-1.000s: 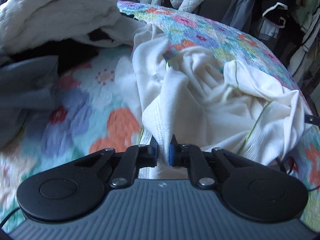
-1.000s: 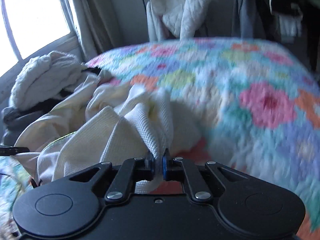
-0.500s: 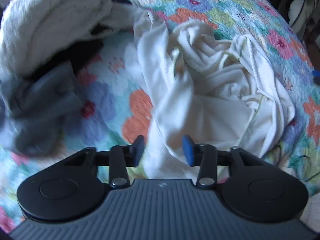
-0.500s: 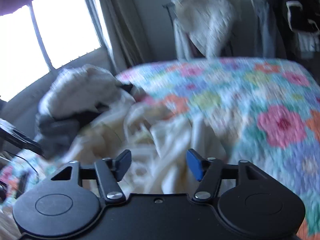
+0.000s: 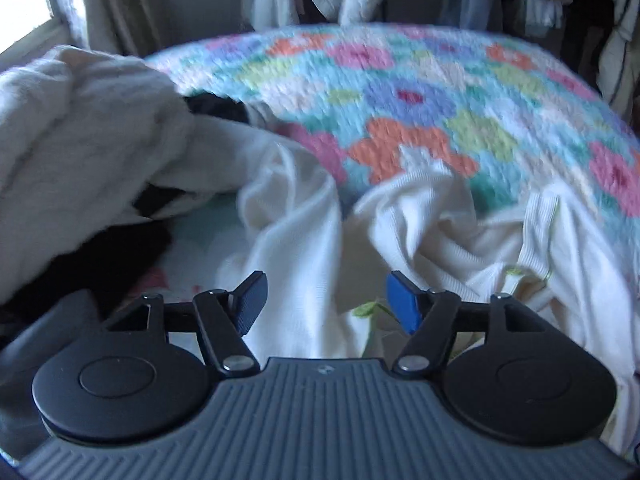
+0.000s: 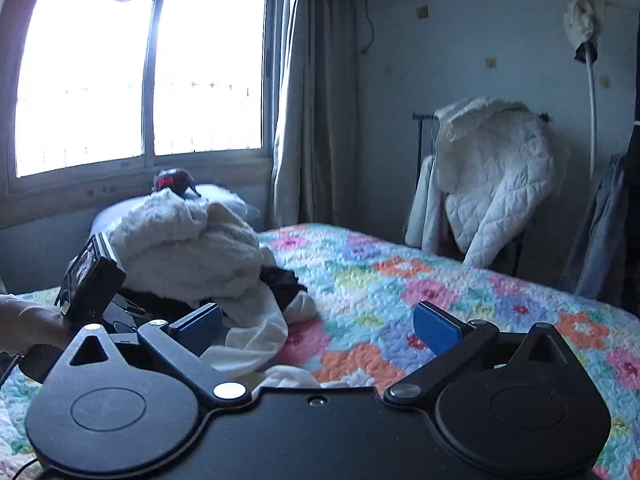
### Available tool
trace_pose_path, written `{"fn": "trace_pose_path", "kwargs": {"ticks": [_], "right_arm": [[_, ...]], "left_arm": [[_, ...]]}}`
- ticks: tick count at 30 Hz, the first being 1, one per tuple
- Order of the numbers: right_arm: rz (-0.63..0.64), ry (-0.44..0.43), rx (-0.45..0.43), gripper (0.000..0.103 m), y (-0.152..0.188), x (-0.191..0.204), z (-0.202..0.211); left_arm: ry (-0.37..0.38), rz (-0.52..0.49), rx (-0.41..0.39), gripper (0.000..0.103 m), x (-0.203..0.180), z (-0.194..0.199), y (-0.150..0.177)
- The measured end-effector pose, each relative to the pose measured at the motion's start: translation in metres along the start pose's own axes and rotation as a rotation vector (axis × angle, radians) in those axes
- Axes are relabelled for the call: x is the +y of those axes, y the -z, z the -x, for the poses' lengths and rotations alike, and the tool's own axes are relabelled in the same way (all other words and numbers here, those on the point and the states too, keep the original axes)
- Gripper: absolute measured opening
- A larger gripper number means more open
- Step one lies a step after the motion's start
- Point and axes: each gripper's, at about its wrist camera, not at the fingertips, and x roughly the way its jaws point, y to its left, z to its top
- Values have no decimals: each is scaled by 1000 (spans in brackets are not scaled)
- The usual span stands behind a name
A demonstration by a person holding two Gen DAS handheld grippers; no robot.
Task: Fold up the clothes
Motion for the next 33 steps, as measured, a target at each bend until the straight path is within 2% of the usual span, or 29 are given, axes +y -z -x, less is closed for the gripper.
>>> {"fn": "trace_pose_path", "kwargs": {"ticks": [3, 4, 5, 7, 8, 9, 12, 14, 16, 19, 22, 25, 28, 29, 30, 32, 33], "right_arm": [[-16, -53, 140, 102, 4, -21, -42], [-27, -60, 185, 102, 4, -29, -53], [-45, -63, 231, 102, 5, -38, -64], [-82, -70, 322, 102, 6, -55, -86], [-104, -75, 361, 102, 7, -63, -94], [-128, -79, 397, 102, 9, -72, -100], [-193, -79, 477, 102, 20, -87, -113], [-233, -72, 515, 102, 29, -92, -118], [-274, -61, 551, 102, 40, -98, -125], [-344, -56, 593, 102, 63, -107, -133], [-462, -41, 574, 102, 93, -121, -120], [-586, -20, 534, 102, 125, -134, -102], [-611, 17, 486, 102, 140, -142, -89], [-588, 35, 492, 102, 139, -140, -86], [-564, 53, 497, 102, 138, -139, -83], [-517, 90, 507, 102, 135, -137, -77], [-519, 94, 521, 102, 136, -139, -77]], "left_arm": [[-202, -251, 143, 74, -29, -55, 3], [-232, -297, 156, 74, -32, -68, 5], [-226, -302, 158, 75, -30, -77, 5], [-152, -196, 155, 62, -16, -81, 5], [-92, -128, 140, 41, -6, -78, 5], [-68, -95, 113, 24, 2, -72, 9], [-39, -9, 26, 17, 27, -52, 26], [-51, 114, -17, 15, 50, -36, 41], [-84, 280, -21, 14, 75, -18, 63], [-151, 437, 20, 14, 94, 7, 103], [-225, 500, 90, 16, 101, 14, 119], [-291, 527, -35, 19, 97, 40, 90], [-319, 421, -219, 36, 78, 69, 45], [-309, 373, -257, 51, 69, 74, 32], [-286, 331, -276, 62, 61, 74, 19], [-201, 278, -279, 70, 47, 60, -5], [-140, 258, -255, 76, 41, 46, -16]]}}
